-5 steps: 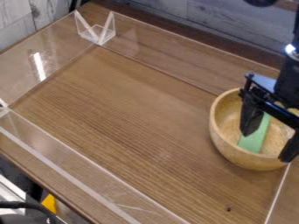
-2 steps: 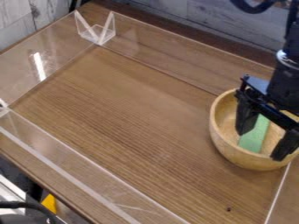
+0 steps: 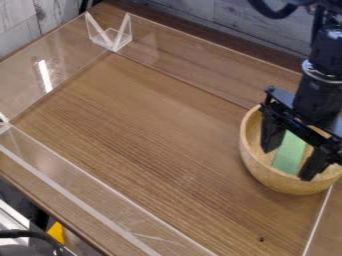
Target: Remove the green block from inside the brown bowl and put it on the table
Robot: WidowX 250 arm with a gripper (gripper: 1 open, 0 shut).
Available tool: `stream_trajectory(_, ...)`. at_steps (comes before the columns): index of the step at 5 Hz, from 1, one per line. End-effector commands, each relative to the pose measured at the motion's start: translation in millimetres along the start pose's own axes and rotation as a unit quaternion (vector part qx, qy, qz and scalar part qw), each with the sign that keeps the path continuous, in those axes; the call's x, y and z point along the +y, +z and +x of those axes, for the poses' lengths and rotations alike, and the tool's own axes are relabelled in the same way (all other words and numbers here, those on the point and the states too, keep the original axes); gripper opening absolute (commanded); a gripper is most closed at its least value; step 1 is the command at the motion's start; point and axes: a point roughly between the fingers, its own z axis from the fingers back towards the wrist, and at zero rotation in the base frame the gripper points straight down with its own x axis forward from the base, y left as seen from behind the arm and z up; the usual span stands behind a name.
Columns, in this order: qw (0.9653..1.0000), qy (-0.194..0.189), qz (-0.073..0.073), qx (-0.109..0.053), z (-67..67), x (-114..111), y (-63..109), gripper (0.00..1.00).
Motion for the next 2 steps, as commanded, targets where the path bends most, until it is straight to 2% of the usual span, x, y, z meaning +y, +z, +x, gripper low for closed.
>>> stream_trajectory(1,0.9998,0.003,-0.007,-0.018,4.9,6.4,6.7,1.0)
stream_trajectory(2,0.9997,0.006,-0.016,-0.017,6.8,8.7,6.5,1.0)
